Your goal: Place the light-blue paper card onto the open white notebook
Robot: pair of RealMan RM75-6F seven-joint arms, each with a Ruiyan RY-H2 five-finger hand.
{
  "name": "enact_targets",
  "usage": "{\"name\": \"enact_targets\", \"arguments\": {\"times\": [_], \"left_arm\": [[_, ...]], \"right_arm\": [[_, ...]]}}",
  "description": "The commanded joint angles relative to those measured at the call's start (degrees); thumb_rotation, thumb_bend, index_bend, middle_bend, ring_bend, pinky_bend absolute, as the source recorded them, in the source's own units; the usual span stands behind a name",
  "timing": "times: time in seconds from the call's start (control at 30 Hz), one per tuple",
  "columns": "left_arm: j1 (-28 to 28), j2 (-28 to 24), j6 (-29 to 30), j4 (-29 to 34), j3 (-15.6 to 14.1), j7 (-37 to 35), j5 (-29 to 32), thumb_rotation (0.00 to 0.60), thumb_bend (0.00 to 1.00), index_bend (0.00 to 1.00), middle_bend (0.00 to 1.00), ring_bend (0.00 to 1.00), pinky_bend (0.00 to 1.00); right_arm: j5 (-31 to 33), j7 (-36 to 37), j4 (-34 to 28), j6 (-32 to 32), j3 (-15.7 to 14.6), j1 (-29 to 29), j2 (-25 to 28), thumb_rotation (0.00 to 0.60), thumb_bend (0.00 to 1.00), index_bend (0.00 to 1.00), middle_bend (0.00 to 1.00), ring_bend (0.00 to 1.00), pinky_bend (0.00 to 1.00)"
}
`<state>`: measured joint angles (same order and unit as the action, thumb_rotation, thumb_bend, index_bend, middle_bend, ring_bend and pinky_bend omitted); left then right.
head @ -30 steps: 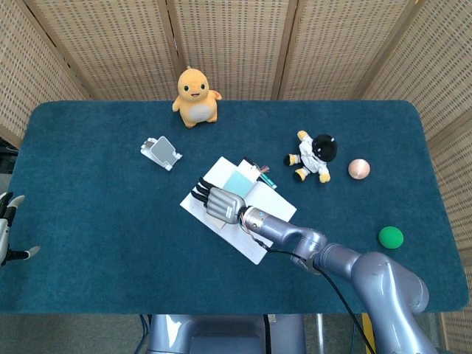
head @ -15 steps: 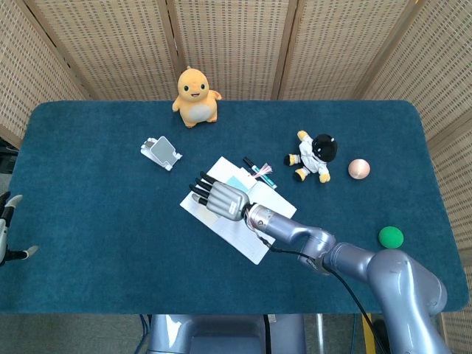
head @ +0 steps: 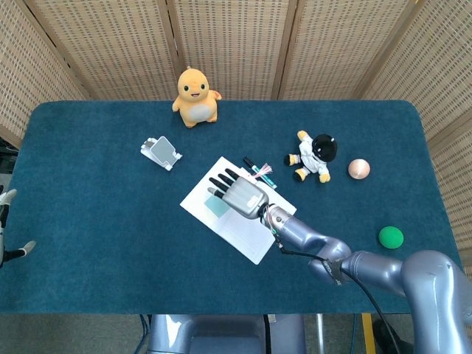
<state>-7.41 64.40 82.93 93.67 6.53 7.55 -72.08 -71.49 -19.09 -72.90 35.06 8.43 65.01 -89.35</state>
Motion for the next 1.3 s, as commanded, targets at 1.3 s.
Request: {"name": "enact_targets", "arguments": {"times": [1.3], "left_arm": [[0.72,-0.31,-0.78,0.03,-0.15,-1.40,-1.80,0.600,0.00,0.00,0.00,0.00,0.00]], "right_arm": [[29.37,-18.14,-0.17,-1.38,-9.38,7.28,-3.33,0.600,1.00,0.00,0.00,0.00,0.06]]}}
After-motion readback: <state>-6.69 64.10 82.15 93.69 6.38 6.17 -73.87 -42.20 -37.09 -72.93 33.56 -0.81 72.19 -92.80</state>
